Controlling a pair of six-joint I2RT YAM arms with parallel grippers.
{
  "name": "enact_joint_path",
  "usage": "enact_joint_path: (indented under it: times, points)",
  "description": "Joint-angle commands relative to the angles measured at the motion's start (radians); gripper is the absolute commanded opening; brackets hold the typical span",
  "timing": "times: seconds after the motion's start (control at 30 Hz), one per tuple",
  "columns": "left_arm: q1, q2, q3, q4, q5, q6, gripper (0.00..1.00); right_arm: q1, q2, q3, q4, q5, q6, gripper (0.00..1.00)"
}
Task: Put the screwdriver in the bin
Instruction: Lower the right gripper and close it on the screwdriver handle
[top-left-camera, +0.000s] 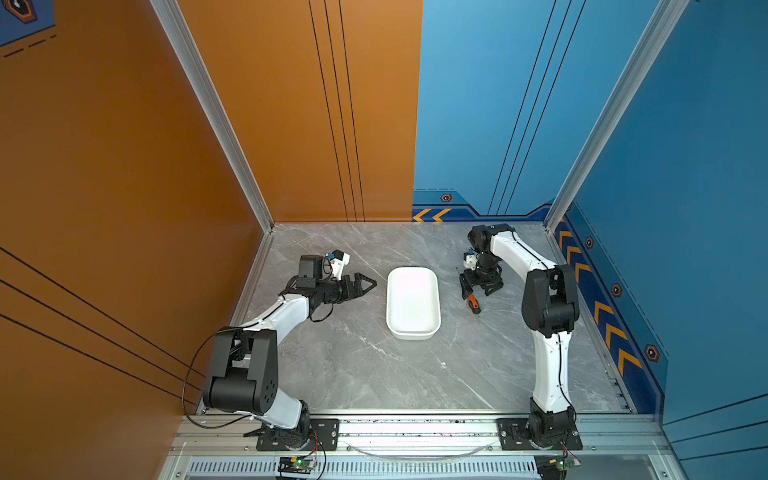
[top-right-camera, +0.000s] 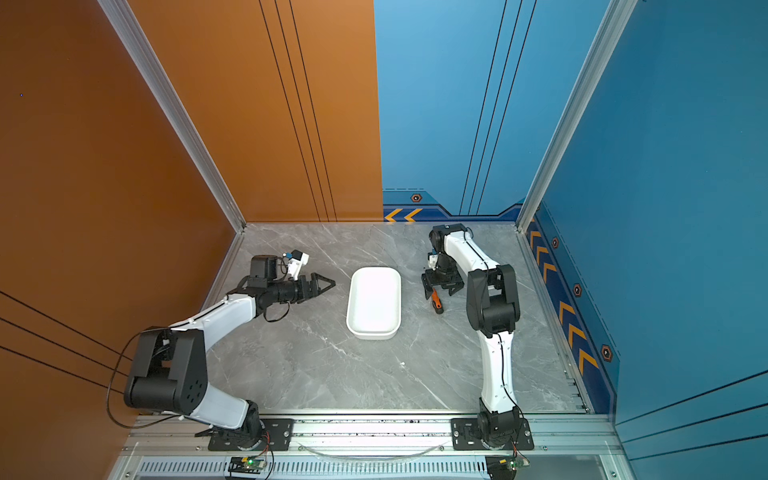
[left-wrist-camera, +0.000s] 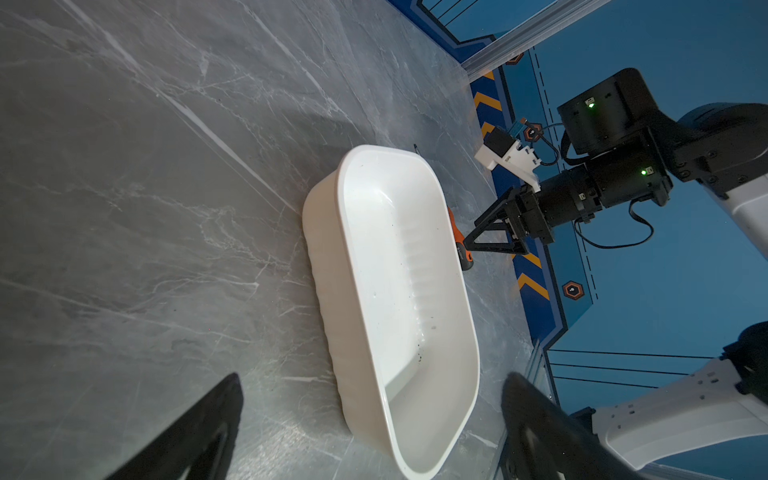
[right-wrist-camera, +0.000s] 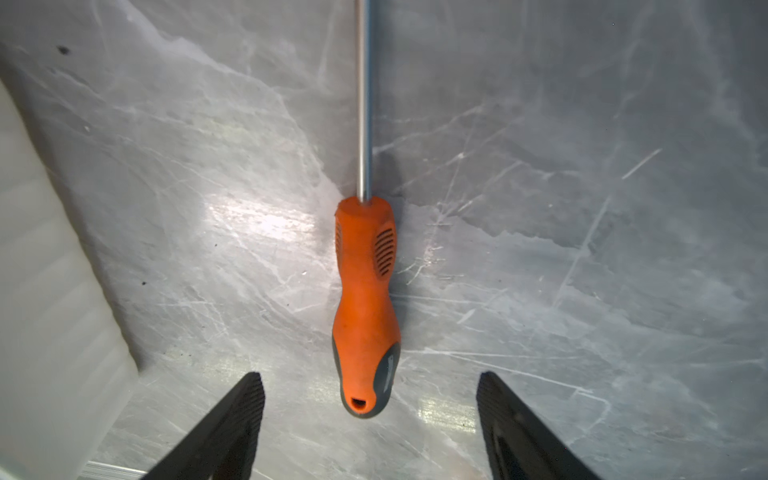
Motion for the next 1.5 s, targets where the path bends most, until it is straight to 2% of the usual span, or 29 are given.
enact_joint_path:
  times: [0.0,0.17,0.83,1.0,1.4,1.47]
  points:
    - [-0.014,0.013,0.033,-0.043,0.011,0.013,0.98,0.006,0.026,-0.025,0.031,0.007,0.002,0.78]
    - [-0.028,0.021,0.029,-0.056,-0.002,0.018,0.98,0.006,0.037,-0.041,0.055,0.001,0.0,0.75]
    - [-0.031,0.017,0.024,-0.083,-0.016,0.034,0.98,0.015,0.071,-0.097,0.06,0.019,-0.027,0.51]
    - [-0.031,0.016,0.025,-0.086,-0.02,0.034,0.98,0.019,0.074,-0.103,0.059,0.018,-0.031,0.41]
    - [-0.027,0.014,0.018,-0.09,-0.026,0.038,0.98,0.019,0.067,-0.115,0.06,-0.019,-0.029,0.1]
    - [-0.026,0.011,0.015,-0.091,-0.027,0.038,0.98,0.019,0.053,-0.117,0.06,-0.034,-0.019,0.02]
